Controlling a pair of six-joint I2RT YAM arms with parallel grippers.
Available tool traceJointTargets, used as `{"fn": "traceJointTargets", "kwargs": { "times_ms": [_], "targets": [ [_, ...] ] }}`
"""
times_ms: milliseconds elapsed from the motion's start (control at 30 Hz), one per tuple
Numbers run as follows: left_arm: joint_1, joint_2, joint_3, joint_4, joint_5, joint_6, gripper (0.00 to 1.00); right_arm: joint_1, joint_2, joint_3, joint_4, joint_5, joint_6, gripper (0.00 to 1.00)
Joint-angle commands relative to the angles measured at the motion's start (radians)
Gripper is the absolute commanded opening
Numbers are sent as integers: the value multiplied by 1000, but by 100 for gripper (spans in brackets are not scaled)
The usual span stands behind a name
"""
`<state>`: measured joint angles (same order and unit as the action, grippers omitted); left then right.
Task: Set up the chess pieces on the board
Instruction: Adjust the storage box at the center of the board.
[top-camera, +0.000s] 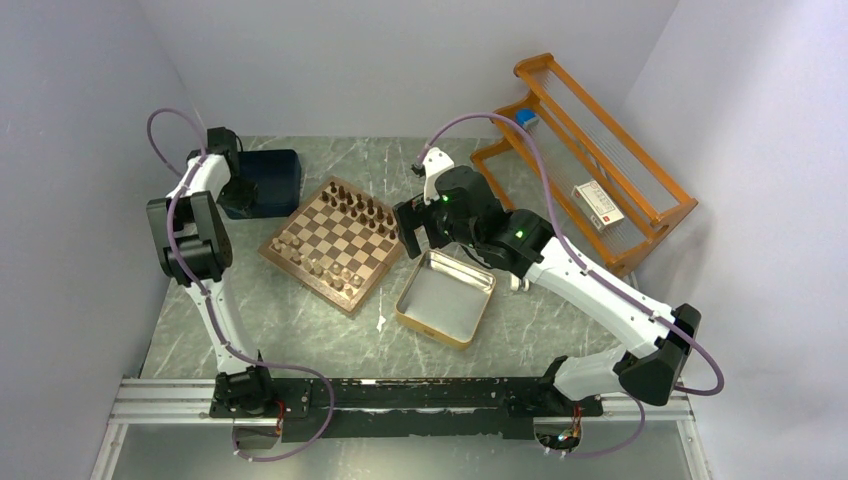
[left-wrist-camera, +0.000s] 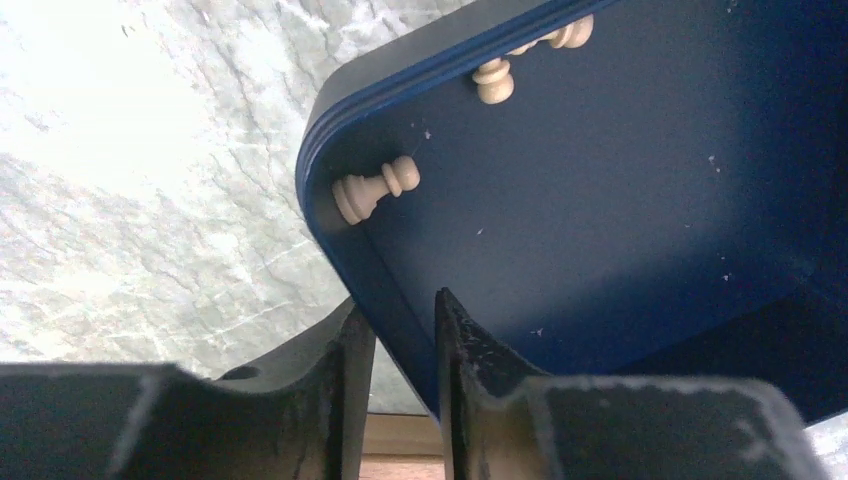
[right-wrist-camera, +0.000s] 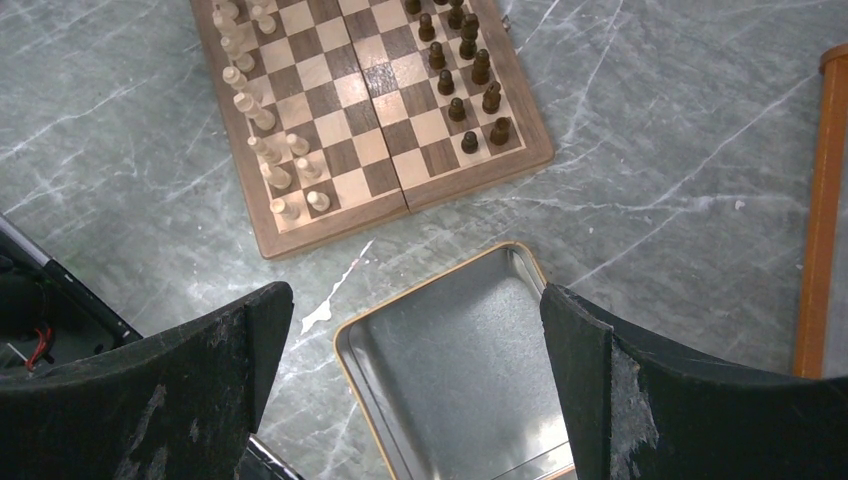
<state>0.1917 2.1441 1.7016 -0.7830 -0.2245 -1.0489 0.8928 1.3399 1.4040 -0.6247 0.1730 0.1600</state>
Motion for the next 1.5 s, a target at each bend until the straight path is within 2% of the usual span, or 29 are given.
{"fn": "traceJointTargets", "kwargs": {
  "times_ms": [0,233,367,533,700,867,1067,1167,1367,1467],
  "targets": [
    [-5,5,52,2,-69,70,28,-2,7,1,27,18,-10,100],
    [37,12,122,70,-43,357,6,-2,0,-11,32,29,-14,100],
    [42,24,167,88,-41,536,5,-3,-6,-21,36,30,-13,100],
    [45,30,189,153,47,719,5,-3,-10,-28,44,31,-21,100],
    [46,85,272,47,39,746,5,-3,-22,-43,48,38,-22,100],
    [46,81,248,62,85,727,5,-4,-36,-58,53,43,-20,100],
    [46,101,240,-16,112,629,5,-4,-53,-75,54,52,-14,100],
    [47,82,190,19,157,596,5,-3,-60,-84,61,53,-12,100],
    [46,99,211,-5,241,564,5,-3,-70,-96,66,57,-16,100],
    [46,115,236,-29,232,588,5,-3,-81,-106,73,63,-16,100]
  ]
}}
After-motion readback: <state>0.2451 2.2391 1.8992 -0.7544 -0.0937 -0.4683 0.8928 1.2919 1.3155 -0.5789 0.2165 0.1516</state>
